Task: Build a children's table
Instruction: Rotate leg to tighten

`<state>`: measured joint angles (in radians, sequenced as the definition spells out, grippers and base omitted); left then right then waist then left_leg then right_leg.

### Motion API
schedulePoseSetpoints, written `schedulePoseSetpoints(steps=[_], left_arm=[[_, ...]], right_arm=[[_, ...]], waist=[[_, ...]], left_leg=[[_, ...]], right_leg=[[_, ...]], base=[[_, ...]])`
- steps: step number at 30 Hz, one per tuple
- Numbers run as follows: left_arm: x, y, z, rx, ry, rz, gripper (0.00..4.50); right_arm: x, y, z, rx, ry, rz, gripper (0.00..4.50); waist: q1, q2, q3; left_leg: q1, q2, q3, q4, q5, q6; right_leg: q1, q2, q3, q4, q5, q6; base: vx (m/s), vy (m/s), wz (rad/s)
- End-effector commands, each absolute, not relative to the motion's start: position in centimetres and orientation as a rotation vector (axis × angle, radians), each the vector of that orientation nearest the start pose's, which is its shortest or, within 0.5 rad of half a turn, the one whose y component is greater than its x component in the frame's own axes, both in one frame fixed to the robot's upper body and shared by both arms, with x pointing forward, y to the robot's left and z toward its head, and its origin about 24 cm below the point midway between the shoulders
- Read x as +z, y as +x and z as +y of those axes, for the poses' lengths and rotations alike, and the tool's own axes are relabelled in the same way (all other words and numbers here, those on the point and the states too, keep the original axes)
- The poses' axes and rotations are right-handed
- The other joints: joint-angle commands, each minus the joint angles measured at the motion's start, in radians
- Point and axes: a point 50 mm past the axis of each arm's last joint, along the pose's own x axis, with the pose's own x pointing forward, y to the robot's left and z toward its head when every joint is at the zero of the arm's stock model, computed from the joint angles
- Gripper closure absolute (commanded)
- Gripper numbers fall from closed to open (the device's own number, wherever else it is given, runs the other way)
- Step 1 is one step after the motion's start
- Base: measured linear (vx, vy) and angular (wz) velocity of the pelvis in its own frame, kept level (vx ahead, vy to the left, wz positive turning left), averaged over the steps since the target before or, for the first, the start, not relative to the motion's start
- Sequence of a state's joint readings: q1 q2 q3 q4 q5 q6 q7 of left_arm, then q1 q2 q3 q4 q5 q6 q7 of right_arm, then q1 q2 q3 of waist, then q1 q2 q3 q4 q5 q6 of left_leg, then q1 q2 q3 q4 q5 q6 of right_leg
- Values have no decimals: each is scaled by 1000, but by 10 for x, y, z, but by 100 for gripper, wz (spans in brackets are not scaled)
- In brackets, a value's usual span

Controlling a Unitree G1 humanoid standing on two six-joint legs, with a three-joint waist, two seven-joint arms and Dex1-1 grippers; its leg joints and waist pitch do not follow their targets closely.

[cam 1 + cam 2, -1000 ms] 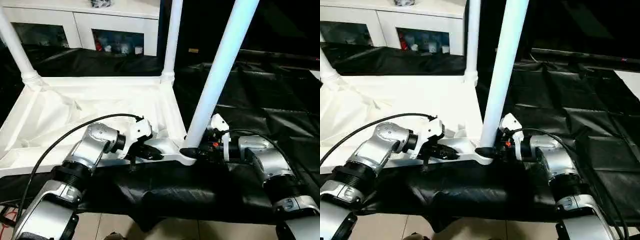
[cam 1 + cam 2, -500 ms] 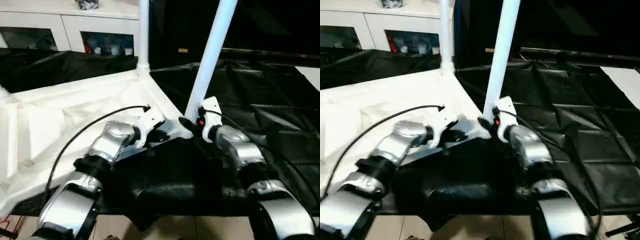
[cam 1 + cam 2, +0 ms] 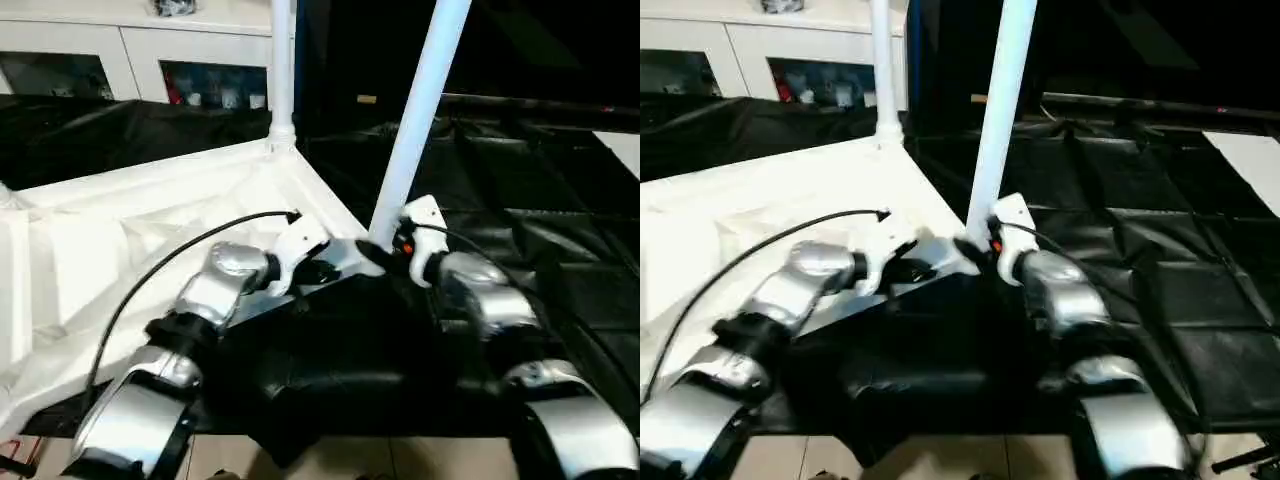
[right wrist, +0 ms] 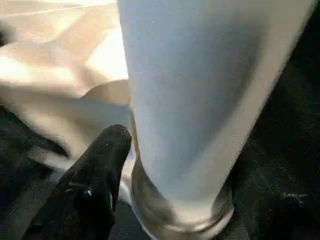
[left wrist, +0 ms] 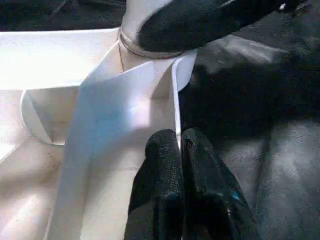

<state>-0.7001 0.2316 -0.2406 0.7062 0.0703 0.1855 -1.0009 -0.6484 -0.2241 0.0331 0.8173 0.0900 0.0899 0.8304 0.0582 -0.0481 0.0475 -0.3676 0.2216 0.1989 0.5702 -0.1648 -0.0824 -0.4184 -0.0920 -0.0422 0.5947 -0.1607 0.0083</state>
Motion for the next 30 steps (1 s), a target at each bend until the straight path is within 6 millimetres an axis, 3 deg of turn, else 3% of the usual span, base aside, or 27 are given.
schedulePoseSetpoints(steps=[1,10,13,20,26,30], left_arm=[[70,337,86,-1252,323,324,450],[71,323,100,-1441,354,364,450],[71,323,103,-1450,358,370,450],[71,323,108,-1447,360,379,450],[72,331,105,-1350,345,361,450],[73,343,99,-1210,342,345,450]], right_arm=[[30,332,-122,1000,-35,387,143],[35,310,-143,1260,-34,435,143],[35,306,-143,1297,-28,455,167],[34,300,-141,1340,-25,484,216],[31,300,-138,1300,16,490,234],[20,313,-133,1069,-7,484,239]], waist=[[2,-1,-65],[17,1,-60],[29,3,-59],[30,0,-62],[29,-3,-60],[21,-4,-59]], left_leg=[[6,7,0,-58,-242,57],[14,12,4,-60,-273,43],[15,15,3,-62,-282,32],[13,12,1,-62,-265,19],[15,11,1,-62,-280,17],[13,6,-4,-65,-296,-3]], right_leg=[[52,-33,24,-61,-177,-233],[46,-31,23,-64,-236,-237],[45,-34,24,-65,-263,-227],[46,-34,24,-63,-255,-215],[43,-34,24,-67,-285,-208],[40,-37,24,-75,-361,-177]], base=[[0,0,0],[0,0,0],[0,0,0],[0,0,0],[0,0,0],[0,0,0]])
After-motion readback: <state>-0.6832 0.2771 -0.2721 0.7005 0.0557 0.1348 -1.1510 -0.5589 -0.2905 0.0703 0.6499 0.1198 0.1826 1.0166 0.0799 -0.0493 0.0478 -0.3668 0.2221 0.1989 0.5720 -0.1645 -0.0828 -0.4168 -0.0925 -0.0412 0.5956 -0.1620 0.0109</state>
